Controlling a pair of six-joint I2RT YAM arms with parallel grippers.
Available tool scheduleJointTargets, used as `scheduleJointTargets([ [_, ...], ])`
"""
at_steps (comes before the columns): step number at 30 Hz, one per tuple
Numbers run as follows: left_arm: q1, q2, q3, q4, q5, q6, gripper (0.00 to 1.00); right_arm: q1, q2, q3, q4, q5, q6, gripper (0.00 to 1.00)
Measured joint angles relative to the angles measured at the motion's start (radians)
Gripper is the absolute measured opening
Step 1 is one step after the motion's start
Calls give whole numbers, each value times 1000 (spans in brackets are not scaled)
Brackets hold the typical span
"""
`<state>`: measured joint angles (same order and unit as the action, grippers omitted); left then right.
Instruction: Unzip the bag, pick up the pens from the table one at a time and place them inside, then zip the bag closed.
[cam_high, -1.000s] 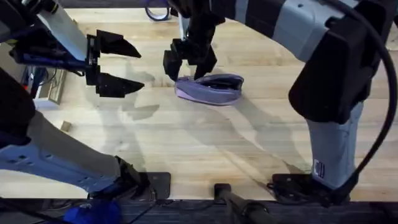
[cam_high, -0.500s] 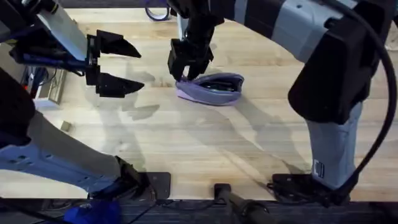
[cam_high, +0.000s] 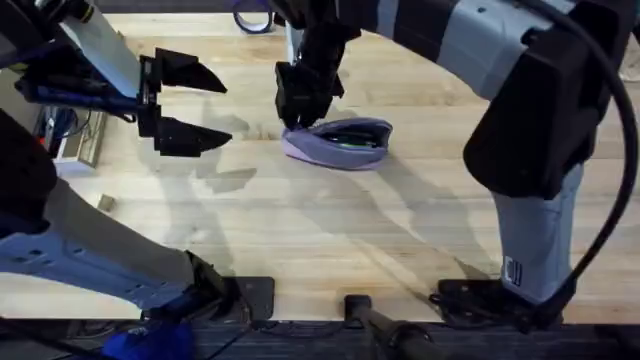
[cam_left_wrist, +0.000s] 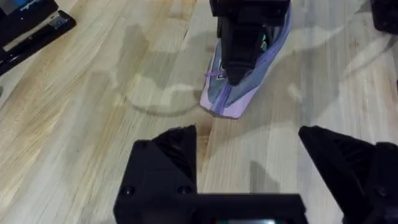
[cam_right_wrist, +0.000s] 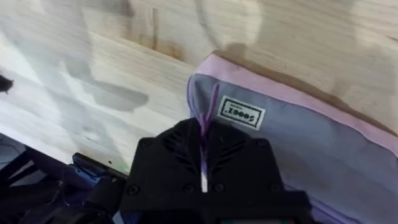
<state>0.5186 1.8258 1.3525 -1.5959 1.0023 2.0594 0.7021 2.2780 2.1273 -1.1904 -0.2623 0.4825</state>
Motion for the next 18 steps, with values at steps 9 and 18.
scheduleJointTargets([
  [9,0,0,0,0,0,0,995,-5,0,0,-1,-1,0,31],
  [18,0,0,0,0,0,0,995,-21,6,38,-46,-15,0,31],
])
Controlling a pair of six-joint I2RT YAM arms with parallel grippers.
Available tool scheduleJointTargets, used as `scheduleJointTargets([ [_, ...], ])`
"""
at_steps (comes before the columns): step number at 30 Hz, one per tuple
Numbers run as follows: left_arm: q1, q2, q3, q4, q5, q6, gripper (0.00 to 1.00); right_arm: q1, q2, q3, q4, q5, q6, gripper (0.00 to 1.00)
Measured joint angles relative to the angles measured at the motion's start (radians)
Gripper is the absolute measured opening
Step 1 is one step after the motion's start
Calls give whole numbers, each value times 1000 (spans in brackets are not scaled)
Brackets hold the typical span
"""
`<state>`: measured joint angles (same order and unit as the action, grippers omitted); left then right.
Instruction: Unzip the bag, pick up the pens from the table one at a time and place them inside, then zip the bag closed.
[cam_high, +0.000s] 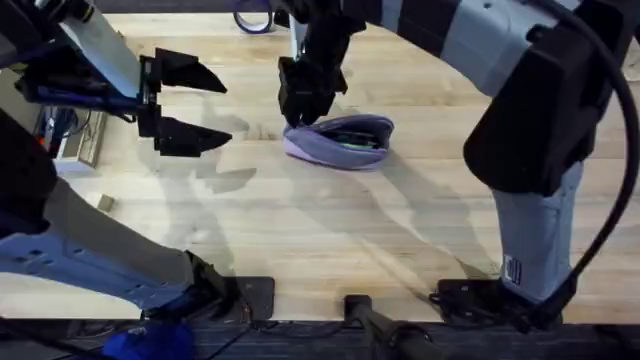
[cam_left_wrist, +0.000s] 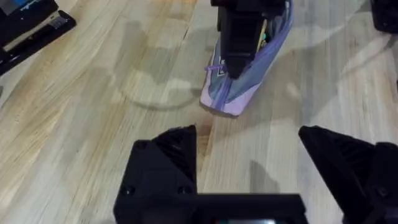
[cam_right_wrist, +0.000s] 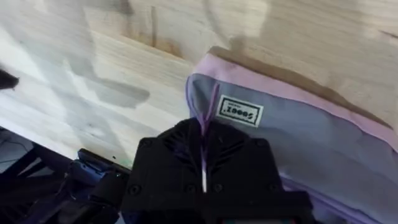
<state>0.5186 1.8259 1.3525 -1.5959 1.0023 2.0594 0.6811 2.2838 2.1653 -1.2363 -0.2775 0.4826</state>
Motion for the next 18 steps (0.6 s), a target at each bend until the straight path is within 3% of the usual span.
scheduleJointTargets([
  [18,0,0,0,0,0,0,995,-24,27,140,-64,37,-1,31],
])
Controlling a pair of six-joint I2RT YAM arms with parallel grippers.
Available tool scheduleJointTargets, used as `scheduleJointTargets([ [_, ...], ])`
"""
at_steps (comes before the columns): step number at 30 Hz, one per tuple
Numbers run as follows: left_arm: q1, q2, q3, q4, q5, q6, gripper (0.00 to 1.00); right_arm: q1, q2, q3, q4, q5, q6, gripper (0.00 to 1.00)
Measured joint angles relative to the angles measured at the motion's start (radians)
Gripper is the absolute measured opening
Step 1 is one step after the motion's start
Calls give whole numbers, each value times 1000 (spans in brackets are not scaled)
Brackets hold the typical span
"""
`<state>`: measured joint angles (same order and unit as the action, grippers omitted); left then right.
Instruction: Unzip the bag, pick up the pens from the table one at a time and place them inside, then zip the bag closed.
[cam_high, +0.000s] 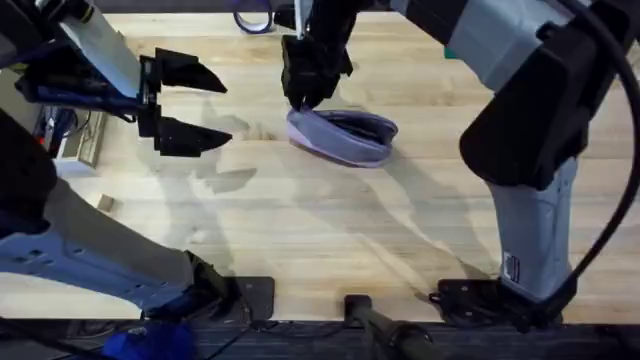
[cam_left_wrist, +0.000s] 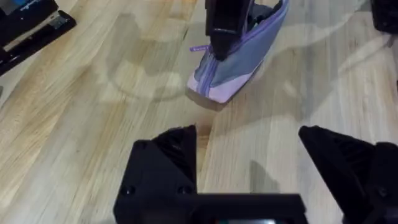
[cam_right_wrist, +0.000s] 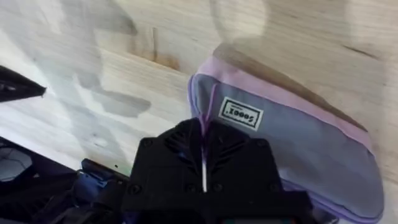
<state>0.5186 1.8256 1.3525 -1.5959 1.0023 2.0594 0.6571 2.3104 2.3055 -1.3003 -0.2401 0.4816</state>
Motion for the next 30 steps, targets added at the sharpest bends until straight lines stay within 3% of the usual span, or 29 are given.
scheduleJointTargets([
  [30,0,0,0,3,0,0,995,0,0,25,-20,8,-7,32],
])
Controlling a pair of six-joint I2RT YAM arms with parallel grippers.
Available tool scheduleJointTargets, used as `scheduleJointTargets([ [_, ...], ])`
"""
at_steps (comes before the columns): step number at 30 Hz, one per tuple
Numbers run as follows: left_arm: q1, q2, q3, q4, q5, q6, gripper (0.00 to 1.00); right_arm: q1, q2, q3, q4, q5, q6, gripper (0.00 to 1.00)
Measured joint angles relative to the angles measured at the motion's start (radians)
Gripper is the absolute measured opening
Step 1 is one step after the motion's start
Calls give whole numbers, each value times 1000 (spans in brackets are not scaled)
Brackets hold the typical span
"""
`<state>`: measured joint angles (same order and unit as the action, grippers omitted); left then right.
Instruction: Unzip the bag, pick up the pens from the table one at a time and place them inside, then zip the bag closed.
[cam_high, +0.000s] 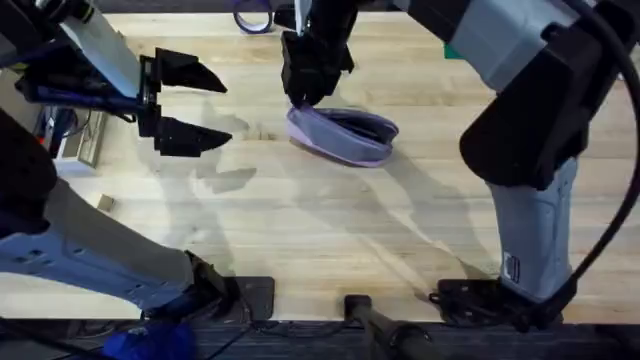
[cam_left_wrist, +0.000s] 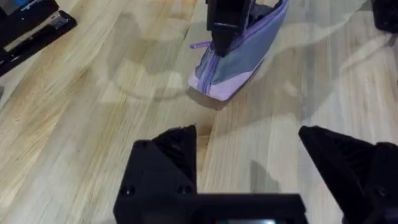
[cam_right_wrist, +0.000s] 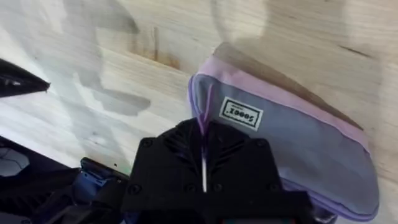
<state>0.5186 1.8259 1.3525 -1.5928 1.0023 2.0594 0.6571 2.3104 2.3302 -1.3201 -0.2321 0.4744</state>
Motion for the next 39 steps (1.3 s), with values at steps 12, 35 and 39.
scheduleJointTargets([
  [12,-60,0,0,86,0,-10,995,0,0,0,0,0,-1,31],
  [35,-293,71,0,376,4,-338,993,3,0,1,0,0,-1,32],
  [39,-312,113,0,405,27,-361,993,4,0,1,0,0,-1,32],
])
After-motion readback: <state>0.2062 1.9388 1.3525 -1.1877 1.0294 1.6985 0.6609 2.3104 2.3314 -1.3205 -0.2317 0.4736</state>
